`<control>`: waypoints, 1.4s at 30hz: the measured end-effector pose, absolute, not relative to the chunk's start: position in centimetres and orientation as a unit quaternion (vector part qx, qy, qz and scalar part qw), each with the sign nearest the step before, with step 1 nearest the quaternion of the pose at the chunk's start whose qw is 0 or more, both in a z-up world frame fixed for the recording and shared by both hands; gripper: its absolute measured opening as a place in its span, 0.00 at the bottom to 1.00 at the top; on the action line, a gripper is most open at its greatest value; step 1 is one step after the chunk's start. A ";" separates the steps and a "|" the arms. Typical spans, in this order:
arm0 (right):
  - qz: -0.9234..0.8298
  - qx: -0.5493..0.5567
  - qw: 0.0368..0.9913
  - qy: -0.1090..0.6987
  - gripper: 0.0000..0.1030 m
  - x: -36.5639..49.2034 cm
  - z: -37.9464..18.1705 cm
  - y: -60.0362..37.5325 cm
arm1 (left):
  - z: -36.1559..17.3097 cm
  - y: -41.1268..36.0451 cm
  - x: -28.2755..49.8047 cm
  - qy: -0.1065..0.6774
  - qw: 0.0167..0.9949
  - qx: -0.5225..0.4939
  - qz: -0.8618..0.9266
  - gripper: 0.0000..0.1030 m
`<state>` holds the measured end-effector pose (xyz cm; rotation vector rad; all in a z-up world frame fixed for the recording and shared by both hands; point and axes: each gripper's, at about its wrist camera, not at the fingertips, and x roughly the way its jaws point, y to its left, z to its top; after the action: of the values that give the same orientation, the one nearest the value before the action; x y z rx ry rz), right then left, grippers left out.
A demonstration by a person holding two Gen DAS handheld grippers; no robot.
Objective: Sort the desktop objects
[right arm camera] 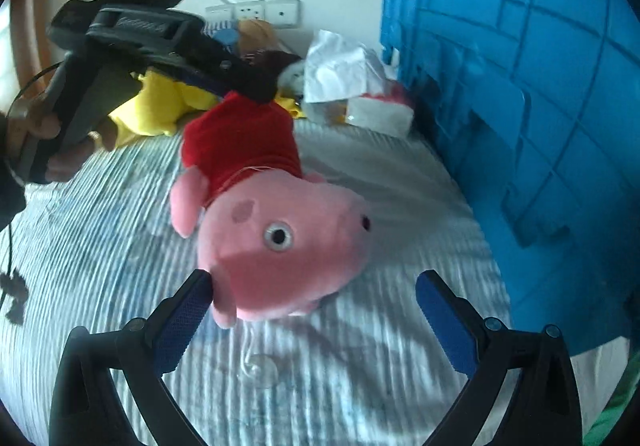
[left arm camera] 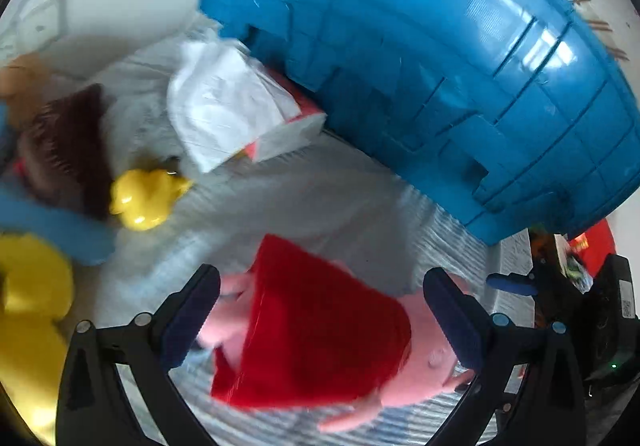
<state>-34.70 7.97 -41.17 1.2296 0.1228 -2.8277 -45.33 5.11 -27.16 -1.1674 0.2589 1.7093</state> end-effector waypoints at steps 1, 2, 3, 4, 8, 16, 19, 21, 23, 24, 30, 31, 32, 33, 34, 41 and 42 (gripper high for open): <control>-0.916 0.399 0.025 0.034 0.99 -35.0 -41.4 8.1 | -28.2 6.0 -45.6 0.126 0.499 -0.498 0.698 1.00; -0.917 0.398 0.025 0.027 0.99 -35.2 -41.5 8.2 | -29.2 6.8 -45.9 0.145 0.495 -0.511 0.688 1.00; -0.917 0.398 0.025 0.019 0.99 -35.4 -41.4 8.3 | -30.1 7.2 -45.8 0.163 0.489 -0.520 0.681 1.00; -0.917 0.397 0.026 0.010 0.99 -35.6 -41.4 8.4 | -31.0 7.6 -45.8 0.178 0.485 -0.527 0.675 1.00; -0.915 0.401 0.035 -0.028 1.00 -37.5 -42.2 8.5 | -31.4 6.9 -45.6 0.147 0.500 -0.528 0.670 1.00; -0.897 0.427 0.061 -0.099 0.93 -40.2 -42.3 9.9 | -31.6 5.7 -45.2 0.141 0.488 -0.523 0.684 1.00; -0.898 0.427 0.069 -0.080 0.70 -39.7 -41.5 9.5 | -31.4 5.3 -44.7 0.143 0.484 -0.510 0.697 1.00; -0.901 0.426 0.072 -0.049 0.64 -39.3 -40.7 8.5 | -31.3 5.5 -44.0 0.150 0.480 -0.499 0.706 1.00; -0.902 0.424 0.076 -0.030 0.60 -38.5 -39.9 8.3 | -31.0 5.0 -43.5 0.150 0.477 -0.491 0.713 1.00; -0.902 0.423 0.077 -0.027 0.60 -38.2 -39.5 8.3 | -30.9 4.7 -43.3 0.151 0.476 -0.487 0.717 0.99; -0.906 0.415 0.081 0.000 0.57 -35.6 -36.9 8.3 | -29.4 3.7 -41.5 0.146 0.460 -0.471 0.739 0.93; -0.907 0.412 0.082 0.002 0.57 -34.4 -36.0 8.5 | -29.0 3.5 -41.2 0.148 0.457 -0.466 0.743 0.93; -0.909 0.407 0.084 0.005 0.56 -33.5 -35.0 8.7 | -28.3 3.0 -40.7 0.150 0.455 -0.460 0.747 0.93; -0.912 0.401 0.086 0.010 0.56 -32.8 -34.0 8.7 | -27.6 2.5 -40.2 0.153 0.453 -0.454 0.752 0.93; -0.915 0.394 0.088 0.014 0.56 -32.1 -33.0 8.7 | -26.9 2.0 -39.7 0.155 0.451 -0.448 0.756 0.93; -0.933 0.341 0.100 0.049 0.50 -26.7 -25.6 8.5 | -20.5 -1.5 -37.2 0.148 0.457 -0.407 0.777 0.87; -0.935 0.335 0.103 0.054 0.49 -26.5 -24.8 8.5 | -19.7 -1.6 -37.1 0.144 0.459 -0.404 0.779 0.84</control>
<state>-26.52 8.50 -24.83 0.9896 0.1608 -2.7592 -37.06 -1.62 -19.74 -0.9939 0.3549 1.9176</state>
